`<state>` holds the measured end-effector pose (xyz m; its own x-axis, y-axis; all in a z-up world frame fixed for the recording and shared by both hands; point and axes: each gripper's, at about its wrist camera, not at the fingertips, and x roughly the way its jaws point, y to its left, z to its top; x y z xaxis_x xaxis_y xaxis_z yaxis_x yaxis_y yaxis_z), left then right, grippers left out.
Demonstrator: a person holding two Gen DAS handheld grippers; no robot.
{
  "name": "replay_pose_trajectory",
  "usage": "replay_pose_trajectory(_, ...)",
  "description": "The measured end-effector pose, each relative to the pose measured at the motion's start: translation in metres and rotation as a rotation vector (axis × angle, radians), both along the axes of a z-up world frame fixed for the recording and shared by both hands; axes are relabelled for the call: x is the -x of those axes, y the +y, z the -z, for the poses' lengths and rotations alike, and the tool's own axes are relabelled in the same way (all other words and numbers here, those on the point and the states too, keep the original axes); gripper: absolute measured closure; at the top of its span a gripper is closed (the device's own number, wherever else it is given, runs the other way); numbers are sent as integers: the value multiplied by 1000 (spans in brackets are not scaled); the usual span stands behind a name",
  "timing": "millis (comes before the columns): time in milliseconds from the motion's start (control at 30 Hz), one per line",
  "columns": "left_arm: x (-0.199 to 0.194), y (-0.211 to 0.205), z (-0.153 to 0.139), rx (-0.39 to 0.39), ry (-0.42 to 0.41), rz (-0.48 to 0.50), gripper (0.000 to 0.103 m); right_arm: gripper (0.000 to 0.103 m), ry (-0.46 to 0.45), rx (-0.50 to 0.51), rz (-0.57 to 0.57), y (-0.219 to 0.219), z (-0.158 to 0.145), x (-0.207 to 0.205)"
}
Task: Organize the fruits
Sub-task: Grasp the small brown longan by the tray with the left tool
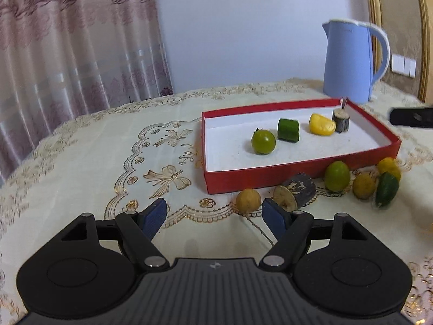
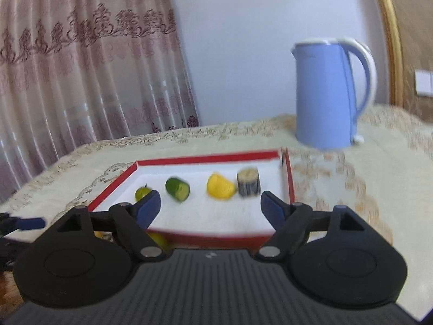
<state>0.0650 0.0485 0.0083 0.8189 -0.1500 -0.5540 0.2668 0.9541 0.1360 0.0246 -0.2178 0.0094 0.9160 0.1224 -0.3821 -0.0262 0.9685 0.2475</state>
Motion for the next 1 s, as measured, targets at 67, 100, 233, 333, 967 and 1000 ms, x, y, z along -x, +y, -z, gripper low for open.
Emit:
replay_pose_trajectory(67, -7, -5, 4, -12, 12, 14, 26, 23, 21, -29, 0, -3, 8, 2)
replay_pose_trajectory(100, -11, -7, 6, -16, 21, 21, 26, 23, 30, -31, -4, -3, 11, 3)
replay_pose_trajectory(233, -23, -12, 15, -37, 58, 35, 38, 23, 32, -18, -7, -4, 13, 10)
replay_pose_trajectory(333, -29, -13, 15, -17, 73, 53, 39, 23, 25, -23, -12, -3, 13, 15)
replay_pose_trajectory(967, -37, -16, 17, 60, 122, 48, 78, 23, 8, -23, -22, -1, 8, 33)
replay_pose_trajectory(1000, -33, -14, 15, 59, 111, 38, 78, 23, 5, -24, -25, -1, 7, 34)
